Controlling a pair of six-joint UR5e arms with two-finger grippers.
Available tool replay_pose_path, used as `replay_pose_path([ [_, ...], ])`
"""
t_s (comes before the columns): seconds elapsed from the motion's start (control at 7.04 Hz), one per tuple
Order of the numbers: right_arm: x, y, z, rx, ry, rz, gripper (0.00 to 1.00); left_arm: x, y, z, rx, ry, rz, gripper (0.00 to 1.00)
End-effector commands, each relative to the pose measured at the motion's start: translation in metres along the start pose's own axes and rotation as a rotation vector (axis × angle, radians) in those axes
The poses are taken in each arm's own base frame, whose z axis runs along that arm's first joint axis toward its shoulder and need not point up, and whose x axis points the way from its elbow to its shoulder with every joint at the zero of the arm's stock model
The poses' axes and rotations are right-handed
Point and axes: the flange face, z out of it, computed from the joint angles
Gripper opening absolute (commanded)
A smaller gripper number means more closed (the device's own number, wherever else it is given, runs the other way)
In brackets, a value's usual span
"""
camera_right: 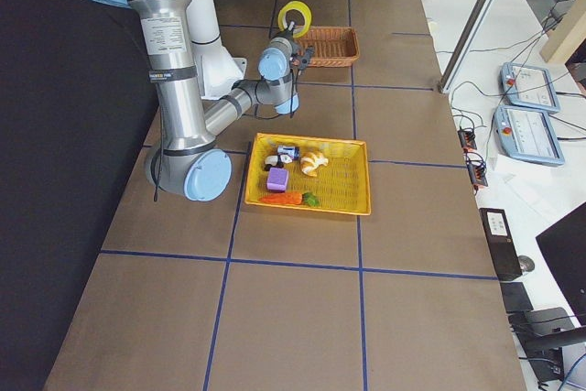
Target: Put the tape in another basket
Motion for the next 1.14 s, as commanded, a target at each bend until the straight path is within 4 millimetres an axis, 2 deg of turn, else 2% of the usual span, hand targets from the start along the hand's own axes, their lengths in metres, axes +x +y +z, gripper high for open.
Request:
replay_pose_path([
  [0.0, 0.008, 0.024, 0.019, -0.074, -0.026, 0.018, 0.00, -0.021, 0.054, 0.061, -0.140, 0.053, -0.087, 1.00],
  [0.28, 0.017, 0.036, 0.027, -0.112, -0.033, 0.029, 0.00, -0.031, 0.076, 0.083, -0.203, 0.043, -0.106, 1.00],
  [0.57, 0.019, 0.044, 0.034, -0.132, -0.032, 0.035, 0.00, -0.035, 0.080, 0.088, -0.213, 0.036, -0.111, 1.00],
  [0.85, 0.014, 0.056, 0.052, -0.163, -0.058, 0.036, 0.00, -0.041, 0.091, 0.103, -0.228, 0.050, -0.132, 1.00],
  [0.99, 0.013, 0.057, 0.053, -0.160, -0.060, 0.037, 0.00, -0.049, 0.096, 0.108, -0.229, 0.051, -0.146, 1.00],
])
